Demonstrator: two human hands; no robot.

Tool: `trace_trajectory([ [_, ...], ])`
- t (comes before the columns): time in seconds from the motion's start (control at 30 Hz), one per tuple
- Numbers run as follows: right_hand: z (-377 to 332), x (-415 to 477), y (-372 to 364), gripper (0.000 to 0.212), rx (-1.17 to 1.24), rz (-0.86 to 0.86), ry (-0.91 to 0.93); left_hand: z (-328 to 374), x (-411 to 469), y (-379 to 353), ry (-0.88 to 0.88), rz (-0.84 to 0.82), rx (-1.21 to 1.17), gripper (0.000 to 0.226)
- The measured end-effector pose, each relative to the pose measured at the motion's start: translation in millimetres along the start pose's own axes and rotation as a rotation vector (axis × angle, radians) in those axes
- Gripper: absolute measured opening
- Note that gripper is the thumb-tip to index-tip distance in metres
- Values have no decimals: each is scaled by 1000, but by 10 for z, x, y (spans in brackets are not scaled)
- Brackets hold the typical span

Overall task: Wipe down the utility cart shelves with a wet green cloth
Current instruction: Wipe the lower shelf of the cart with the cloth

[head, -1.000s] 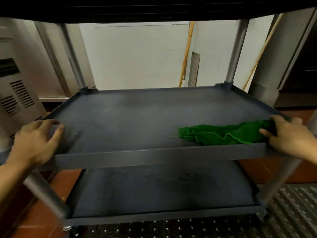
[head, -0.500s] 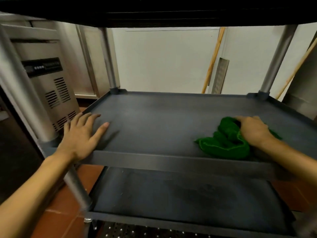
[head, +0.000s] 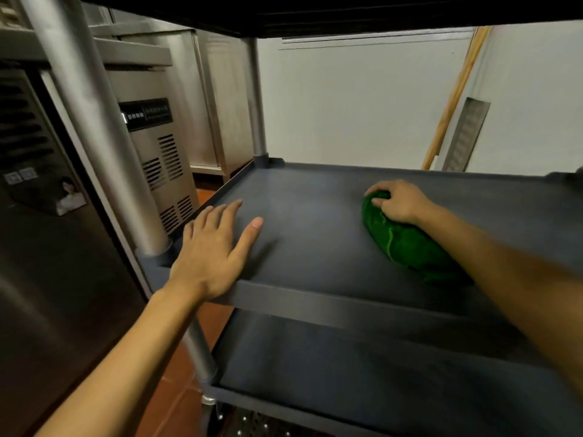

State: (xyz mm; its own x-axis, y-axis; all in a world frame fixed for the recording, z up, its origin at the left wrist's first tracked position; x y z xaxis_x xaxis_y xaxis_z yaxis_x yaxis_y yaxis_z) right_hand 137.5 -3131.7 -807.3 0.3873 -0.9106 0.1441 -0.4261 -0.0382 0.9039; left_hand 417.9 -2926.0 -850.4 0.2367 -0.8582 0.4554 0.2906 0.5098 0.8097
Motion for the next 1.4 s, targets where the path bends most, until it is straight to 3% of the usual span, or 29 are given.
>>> trace_trajectory([
  [0.33, -1107, 42, -590, 19, 4, -155, 268, 50, -34, 58, 19, 78, -236, 78],
  [0.63, -1499, -355, -675, 24, 14, -299, 446, 28, -8, 38, 53, 156, -288, 75],
  [0.77, -1671, -676, -664, 30, 52, -371, 562, 27, -15, 84, 126, 211, -506, 74],
  [0.93, -1697, -987, -641, 26, 229, -469, 645, 79, -56, 145, 189, 200, -496, 81],
  [1.27, -1434, -1256, -292, 28, 412, -382, 589, 32, -146, 183, 187, 180, -352, 90],
  [1.33, -1385, -1363, -153, 27, 474, -307, 575, 76, -155, 188, 175, 167, -421, 86],
  [1.4, -1386, -1436, 3, 29, 542, -233, 585, 171, -218, 195, 146, 167, -644, 78],
])
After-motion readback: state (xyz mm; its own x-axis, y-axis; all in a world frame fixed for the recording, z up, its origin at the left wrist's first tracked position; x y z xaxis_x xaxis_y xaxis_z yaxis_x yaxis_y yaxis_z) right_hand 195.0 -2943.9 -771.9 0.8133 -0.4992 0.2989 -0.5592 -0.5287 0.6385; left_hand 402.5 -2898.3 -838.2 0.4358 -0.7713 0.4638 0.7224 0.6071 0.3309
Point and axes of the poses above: each hand's wrist, its own x-axis towards the middle knuckle, its own y-axis out of the back of the hand, z = x × y, the point moved 1 cm from there along x, towards the middle knuckle, and after that the axes turned 3 degrees about -x, right-handed, at the moved point
